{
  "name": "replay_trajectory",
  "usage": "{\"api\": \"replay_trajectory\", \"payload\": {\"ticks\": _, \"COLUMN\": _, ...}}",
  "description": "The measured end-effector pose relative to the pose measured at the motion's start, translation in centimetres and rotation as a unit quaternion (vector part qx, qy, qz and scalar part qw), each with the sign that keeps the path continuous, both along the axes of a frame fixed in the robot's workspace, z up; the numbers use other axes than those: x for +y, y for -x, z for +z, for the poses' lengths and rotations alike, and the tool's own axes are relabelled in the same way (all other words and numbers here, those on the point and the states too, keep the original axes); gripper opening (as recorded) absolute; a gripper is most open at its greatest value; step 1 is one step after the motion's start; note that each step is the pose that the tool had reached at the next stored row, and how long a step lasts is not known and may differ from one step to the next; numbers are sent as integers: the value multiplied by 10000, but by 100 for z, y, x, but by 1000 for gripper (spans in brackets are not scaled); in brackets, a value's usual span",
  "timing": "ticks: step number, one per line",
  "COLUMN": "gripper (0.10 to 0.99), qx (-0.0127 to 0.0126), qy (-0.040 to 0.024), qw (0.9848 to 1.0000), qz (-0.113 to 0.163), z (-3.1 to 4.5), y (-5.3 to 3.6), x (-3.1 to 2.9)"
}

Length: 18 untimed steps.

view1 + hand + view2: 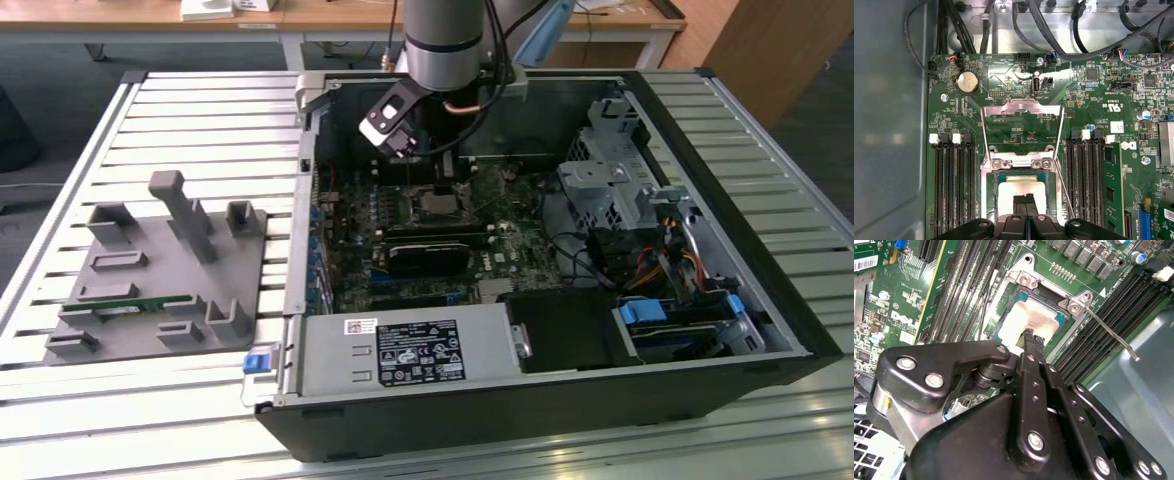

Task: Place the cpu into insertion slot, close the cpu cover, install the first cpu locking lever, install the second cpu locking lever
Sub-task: 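Close the cpu cover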

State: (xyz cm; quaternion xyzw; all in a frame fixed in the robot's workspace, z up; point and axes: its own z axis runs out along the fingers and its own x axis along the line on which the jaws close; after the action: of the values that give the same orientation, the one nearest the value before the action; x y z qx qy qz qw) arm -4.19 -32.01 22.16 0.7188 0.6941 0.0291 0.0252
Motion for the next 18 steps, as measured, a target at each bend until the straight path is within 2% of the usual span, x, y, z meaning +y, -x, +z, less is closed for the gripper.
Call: {"api": "replay_trajectory", "payload": {"ticks": 18, "gripper": 106, "qx": 8, "qy": -2, "qw": 10000, "qz": 0, "z": 45, "y": -3, "x": 0}}
